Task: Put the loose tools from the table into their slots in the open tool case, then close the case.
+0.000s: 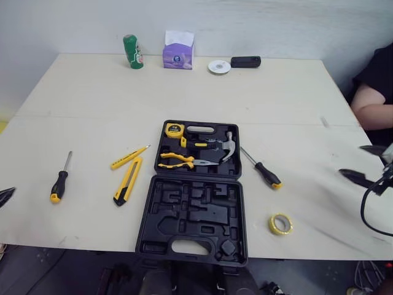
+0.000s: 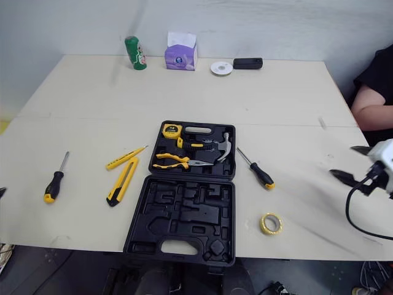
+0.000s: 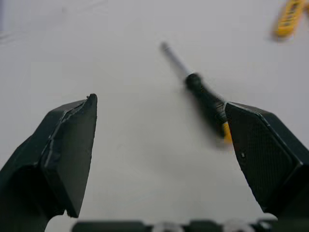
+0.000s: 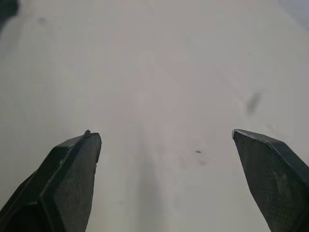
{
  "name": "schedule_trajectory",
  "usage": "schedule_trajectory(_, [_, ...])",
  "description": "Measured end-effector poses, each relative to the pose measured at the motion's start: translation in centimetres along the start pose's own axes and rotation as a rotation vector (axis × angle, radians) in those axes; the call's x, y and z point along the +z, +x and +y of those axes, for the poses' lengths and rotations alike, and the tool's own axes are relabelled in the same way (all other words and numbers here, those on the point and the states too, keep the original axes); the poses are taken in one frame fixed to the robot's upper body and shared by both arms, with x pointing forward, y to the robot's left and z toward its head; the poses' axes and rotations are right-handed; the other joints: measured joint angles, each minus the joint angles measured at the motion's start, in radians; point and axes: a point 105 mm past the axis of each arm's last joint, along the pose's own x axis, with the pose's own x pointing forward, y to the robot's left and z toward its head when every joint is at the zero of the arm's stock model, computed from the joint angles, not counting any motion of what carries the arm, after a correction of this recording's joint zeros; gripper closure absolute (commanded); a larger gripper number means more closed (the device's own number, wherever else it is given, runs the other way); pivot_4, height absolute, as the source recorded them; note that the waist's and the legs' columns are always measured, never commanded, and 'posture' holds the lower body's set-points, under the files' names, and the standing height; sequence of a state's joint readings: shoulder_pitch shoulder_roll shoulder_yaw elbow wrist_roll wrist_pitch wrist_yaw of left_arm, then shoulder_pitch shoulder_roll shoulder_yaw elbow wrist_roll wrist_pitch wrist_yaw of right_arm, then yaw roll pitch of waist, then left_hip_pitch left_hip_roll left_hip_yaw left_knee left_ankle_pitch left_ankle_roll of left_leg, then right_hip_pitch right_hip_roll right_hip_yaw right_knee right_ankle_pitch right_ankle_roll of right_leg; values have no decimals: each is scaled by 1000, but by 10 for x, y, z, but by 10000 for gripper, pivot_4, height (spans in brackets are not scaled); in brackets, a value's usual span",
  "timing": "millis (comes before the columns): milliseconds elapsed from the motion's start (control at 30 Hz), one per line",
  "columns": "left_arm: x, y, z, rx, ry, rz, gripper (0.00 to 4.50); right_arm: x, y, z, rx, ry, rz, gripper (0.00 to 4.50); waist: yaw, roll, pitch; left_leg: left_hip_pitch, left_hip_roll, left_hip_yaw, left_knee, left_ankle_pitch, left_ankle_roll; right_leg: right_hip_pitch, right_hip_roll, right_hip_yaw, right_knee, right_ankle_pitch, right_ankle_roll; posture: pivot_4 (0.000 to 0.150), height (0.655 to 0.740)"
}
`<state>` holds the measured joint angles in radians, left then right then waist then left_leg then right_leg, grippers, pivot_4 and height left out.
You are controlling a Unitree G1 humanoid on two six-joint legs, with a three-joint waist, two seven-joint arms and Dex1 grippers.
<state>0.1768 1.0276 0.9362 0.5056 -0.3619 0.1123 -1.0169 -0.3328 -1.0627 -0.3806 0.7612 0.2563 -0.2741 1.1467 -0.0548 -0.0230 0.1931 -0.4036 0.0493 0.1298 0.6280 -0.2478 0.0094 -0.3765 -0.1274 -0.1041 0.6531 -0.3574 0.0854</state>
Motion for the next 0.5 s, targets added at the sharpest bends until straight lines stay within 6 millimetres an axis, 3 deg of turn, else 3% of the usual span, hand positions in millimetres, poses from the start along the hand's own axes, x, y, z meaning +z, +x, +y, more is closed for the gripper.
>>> schedule_trajectory(100, [-21, -24, 32, 184, -52, 46, 532, -25, -24, -19, -164, 3, 72, 0, -5, 0, 0, 0, 0, 1, -2, -2, -2, -1, 0, 0, -1, 0, -1, 1500, 7400])
schedule_trajectory(267, [-48, -65, 66, 455, -118, 116, 532, -49, -44, -27, -291, -6, 150, 0, -11, 0, 0, 1, 0, 2, -2, -4, -6, -1, -2, 1, 0, 0, 0, 1500, 7400])
schedule_trajectory(400, [-69, -92, 73, 559, -146, 190, 532, -66, -60, -26, -368, -18, 210, 0, -24, 0, 0, 1, 0, 2, -3, -4, -6, -1, -2, 1, -1, 0, 0, 1500, 7400])
schedule_trajectory(500, [-74, -96, 71, 556, -152, 205, 532, -74, -66, -24, -397, -29, 236, 0, -28, 0, 0, 1, 0, 2, -3, -4, -6, -1, -2, 1, 0, 0, 0, 1500, 7400])
